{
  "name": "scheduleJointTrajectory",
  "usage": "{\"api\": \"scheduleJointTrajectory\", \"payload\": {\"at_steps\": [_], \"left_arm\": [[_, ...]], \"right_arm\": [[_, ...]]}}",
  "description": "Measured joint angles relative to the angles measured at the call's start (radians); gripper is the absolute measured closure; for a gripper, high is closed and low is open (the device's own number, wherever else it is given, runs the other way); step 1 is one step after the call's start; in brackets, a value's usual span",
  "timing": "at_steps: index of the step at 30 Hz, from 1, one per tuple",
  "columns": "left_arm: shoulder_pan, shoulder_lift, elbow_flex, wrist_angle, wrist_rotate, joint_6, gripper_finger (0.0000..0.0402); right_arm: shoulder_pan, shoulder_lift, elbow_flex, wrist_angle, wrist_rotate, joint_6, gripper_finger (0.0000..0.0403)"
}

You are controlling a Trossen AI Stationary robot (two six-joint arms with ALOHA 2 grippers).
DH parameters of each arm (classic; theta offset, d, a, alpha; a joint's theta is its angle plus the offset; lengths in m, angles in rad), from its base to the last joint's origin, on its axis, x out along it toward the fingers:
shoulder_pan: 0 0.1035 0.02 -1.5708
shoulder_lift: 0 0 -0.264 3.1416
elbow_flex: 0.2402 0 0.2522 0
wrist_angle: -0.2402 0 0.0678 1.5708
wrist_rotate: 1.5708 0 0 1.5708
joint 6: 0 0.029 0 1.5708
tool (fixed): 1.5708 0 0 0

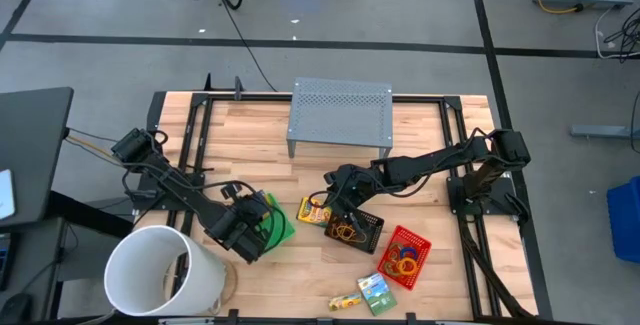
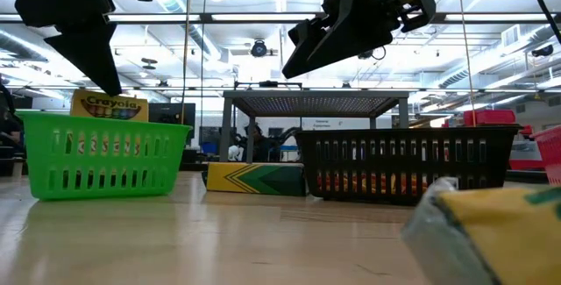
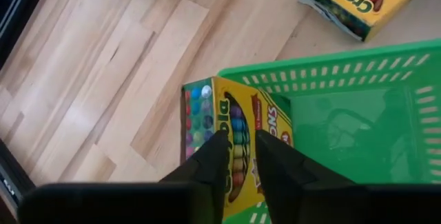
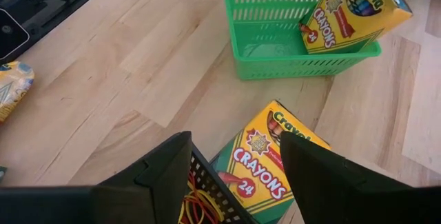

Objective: Pick & Place Office Desk Supplies
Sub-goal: Put the yellow crayon box into the green bin

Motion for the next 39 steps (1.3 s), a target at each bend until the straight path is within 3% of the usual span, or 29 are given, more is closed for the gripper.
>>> {"api": "scheduleJointTrajectory", "payload": {"at_steps": [12, 20, 24, 28, 32, 39], "left_arm": [[-0.008, 0.000, 0.005, -0.002, -0.093, 0.089, 0.0233], [0.032, 0.000, 0.091, 0.020, -0.266, 0.224, 0.0225], [0.065, -0.005, 0.098, 0.174, -0.320, 0.312, 0.0226], [0.124, -0.005, 0.063, 0.428, -0.188, 0.456, 0.0227], [0.191, -0.005, 0.021, 0.667, -0.042, 0.559, 0.0227], [0.321, -0.005, -0.010, 0.814, 0.212, 0.556, 0.0227]], "right_arm": [[0.000, 0.000, 0.000, 0.000, 0.000, 0.000, 0.0172], [0.004, 0.000, 0.000, -0.025, 0.000, 0.004, 0.0172], [0.013, 0.000, 0.000, -0.085, 0.000, 0.024, 0.0172], [0.031, 0.000, 0.000, -0.158, 0.025, 0.064, 0.0172], [0.067, 0.000, 0.000, -0.222, 0.124, 0.089, 0.0172], [0.137, -0.001, 0.000, -0.337, 0.235, 0.150, 0.0172]]}}
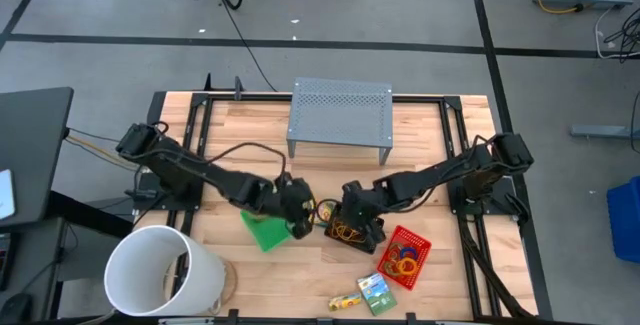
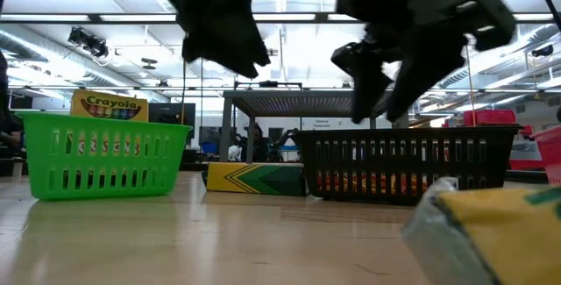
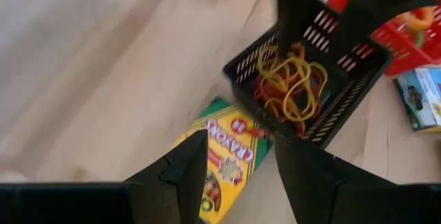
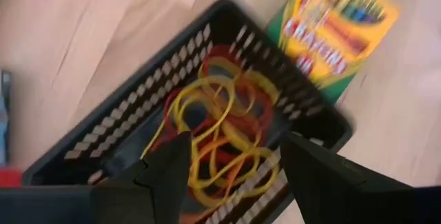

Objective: Pick & Place Office Desk Supplies
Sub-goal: Put the yellow crayon box into the green bin

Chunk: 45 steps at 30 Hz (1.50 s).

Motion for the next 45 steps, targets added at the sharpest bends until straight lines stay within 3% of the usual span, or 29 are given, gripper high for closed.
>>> {"api": "scheduleJointTrajectory", "payload": {"at_steps": [5, 10, 19, 33, 45], "left_arm": [[0.109, 0.000, -0.046, 0.033, 0.229, -0.063, 0.0227], [0.202, 0.000, -0.091, 0.063, 0.416, -0.145, 0.0227], [0.291, 0.009, -0.147, 0.073, 0.514, -0.229, 0.0227], [0.302, 0.089, -0.162, 0.059, 0.603, -0.272, 0.0227], [0.302, 0.182, -0.161, 0.169, 0.700, -0.255, 0.0241]], "right_arm": [[0.050, 0.000, 0.000, -0.098, 0.072, 0.043, 0.0172], [0.081, 0.000, 0.000, -0.140, 0.075, 0.063, 0.0172], [0.114, 0.000, 0.000, -0.141, 0.076, 0.062, 0.0172], [0.117, 0.000, 0.000, -0.129, 0.076, 0.049, 0.0172], [0.117, 0.001, 0.000, -0.125, 0.076, 0.038, 0.0172]]}}
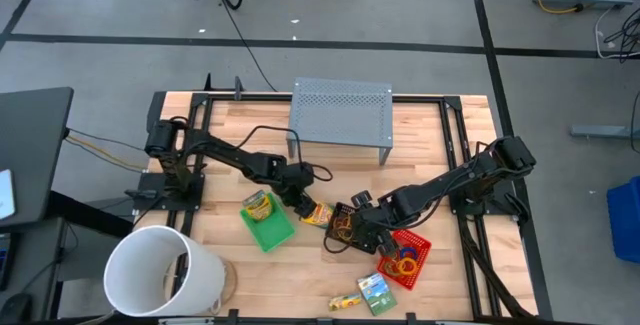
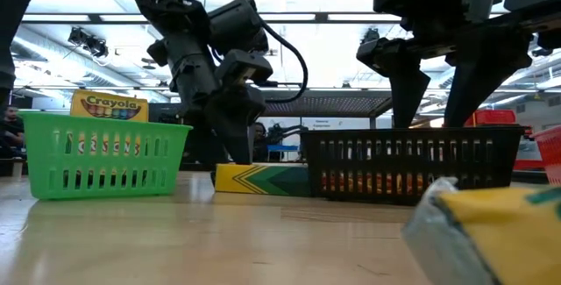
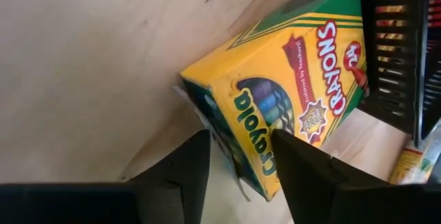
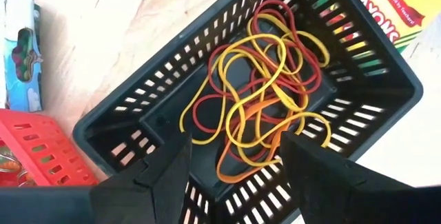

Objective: Pick & Place Office Desk Supplies
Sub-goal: Put the yellow crayon box into the green bin

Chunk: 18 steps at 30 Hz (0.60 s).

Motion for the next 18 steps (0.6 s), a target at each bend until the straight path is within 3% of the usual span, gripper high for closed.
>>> {"api": "scheduleJointTrajectory", "payload": {"at_steps": [4, 8, 18], "left_arm": [[0.000, 0.004, 0.002, 0.006, -0.021, 0.038, 0.0294], [-0.001, 0.004, 0.005, 0.014, -0.044, 0.087, 0.0382], [-0.029, -0.026, 0.073, -0.115, -0.174, 0.190, 0.0398]], "right_arm": [[0.000, 0.000, 0.000, 0.001, 0.000, -0.004, 0.0172], [0.000, 0.000, 0.000, 0.008, 0.000, -0.005, 0.0172], [0.000, 0.000, 0.000, 0.012, 0.000, -0.005, 0.0172]]}}
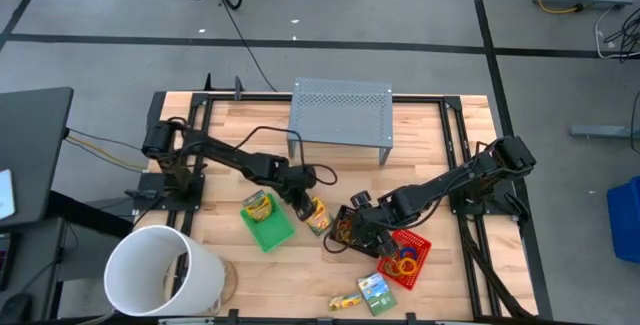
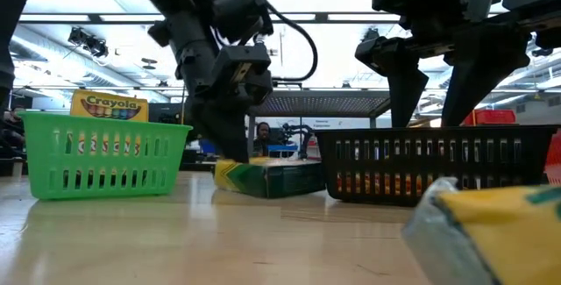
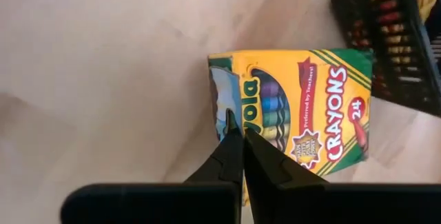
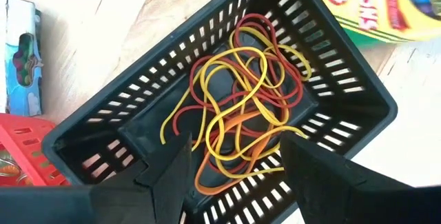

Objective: Pick & Place Office Desk Supplies
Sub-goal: Put the yellow crayon box into the green bin

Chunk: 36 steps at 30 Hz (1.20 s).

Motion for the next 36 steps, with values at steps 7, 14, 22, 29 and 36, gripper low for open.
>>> {"api": "scheduleJointTrajectory", "payload": {"at_steps": [7, 14, 22, 29, 36], "left_arm": [[-0.038, -0.037, 0.096, -0.129, -0.109, 0.065, 0.0399], [-0.110, -0.047, 0.277, -0.391, -0.339, 0.157, 0.0400], [-0.213, -0.048, 0.453, -0.715, -0.567, 0.121, 0.0400], [-0.294, -0.048, 0.515, -0.966, -0.627, -0.032, 0.0400], [-0.377, -0.048, 0.556, -1.145, -0.619, -0.211, 0.0400]], "right_arm": [[0.000, 0.000, 0.000, 0.003, 0.000, 0.000, 0.0172], [0.000, 0.000, 0.000, 0.007, 0.000, 0.000, 0.0172], [-0.001, 0.000, 0.000, 0.011, 0.000, -0.004, 0.0172], [-0.001, 0.000, 0.000, 0.011, 0.000, -0.003, 0.0172], [-0.001, 0.000, 0.000, 0.011, 0.000, 0.000, 0.0172]]}}
